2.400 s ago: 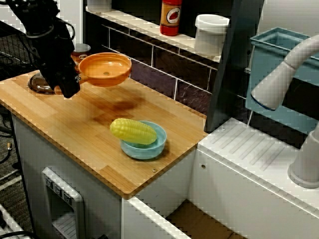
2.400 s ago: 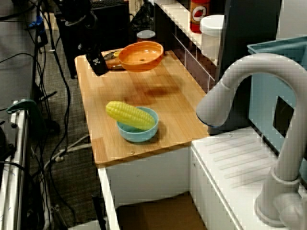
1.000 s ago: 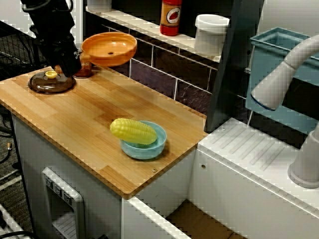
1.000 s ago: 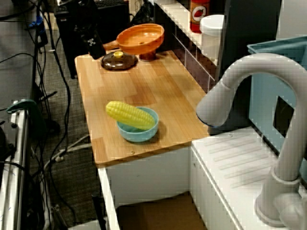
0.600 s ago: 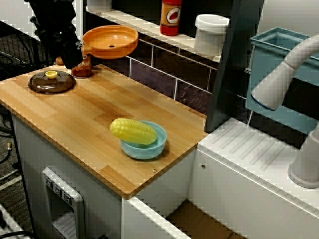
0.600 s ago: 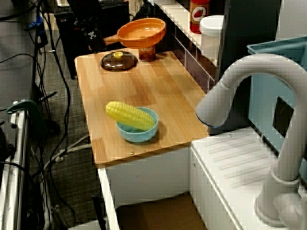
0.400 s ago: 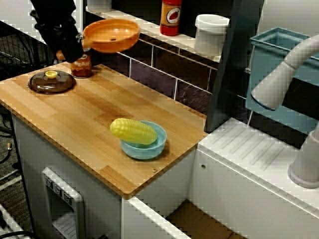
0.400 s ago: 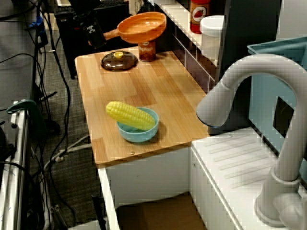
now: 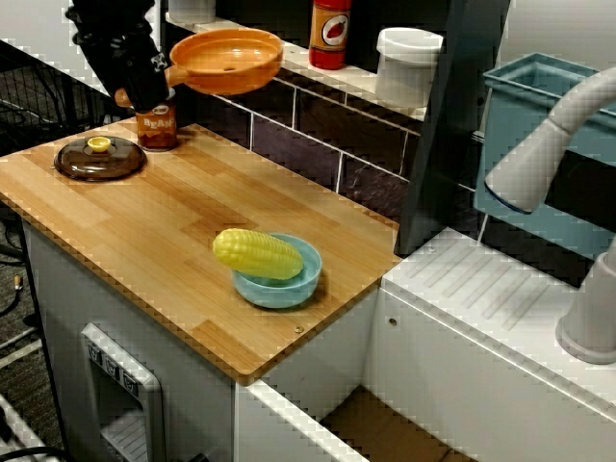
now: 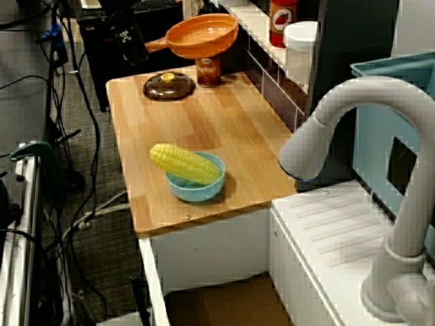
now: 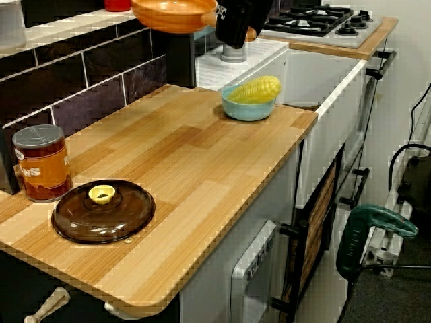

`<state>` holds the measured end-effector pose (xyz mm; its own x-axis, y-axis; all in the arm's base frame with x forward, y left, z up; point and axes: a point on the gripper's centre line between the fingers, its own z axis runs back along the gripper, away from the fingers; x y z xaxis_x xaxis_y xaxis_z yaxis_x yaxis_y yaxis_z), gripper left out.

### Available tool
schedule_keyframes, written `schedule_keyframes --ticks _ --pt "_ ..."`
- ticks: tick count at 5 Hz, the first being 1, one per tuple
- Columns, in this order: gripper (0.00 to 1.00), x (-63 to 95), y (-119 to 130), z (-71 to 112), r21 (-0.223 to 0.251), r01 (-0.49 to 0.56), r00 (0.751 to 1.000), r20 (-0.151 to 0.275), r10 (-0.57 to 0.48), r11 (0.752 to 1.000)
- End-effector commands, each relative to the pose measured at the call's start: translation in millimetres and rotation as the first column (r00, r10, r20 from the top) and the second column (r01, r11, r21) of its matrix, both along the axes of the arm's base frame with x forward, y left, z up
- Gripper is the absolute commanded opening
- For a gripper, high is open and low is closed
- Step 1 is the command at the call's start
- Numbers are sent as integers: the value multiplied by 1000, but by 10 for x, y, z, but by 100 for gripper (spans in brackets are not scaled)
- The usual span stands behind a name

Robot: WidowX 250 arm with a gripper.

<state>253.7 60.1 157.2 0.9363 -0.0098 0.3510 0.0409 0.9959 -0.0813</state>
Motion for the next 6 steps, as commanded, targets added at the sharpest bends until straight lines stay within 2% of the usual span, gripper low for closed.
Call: schedule_keyframes --ticks 1,3,4,5,6 --pt "0 42 -201 139 20 67 998 12 -67 998" --pt "0 -9 -532 140 54 176 983 36 -178 983" --pt "0 -13 -640 110 49 203 978 27 -205 978" --pt "0 -37 -723 164 48 212 975 58 -215 976" --pt "0 -73 -760 268 73 201 973 102 -208 977"
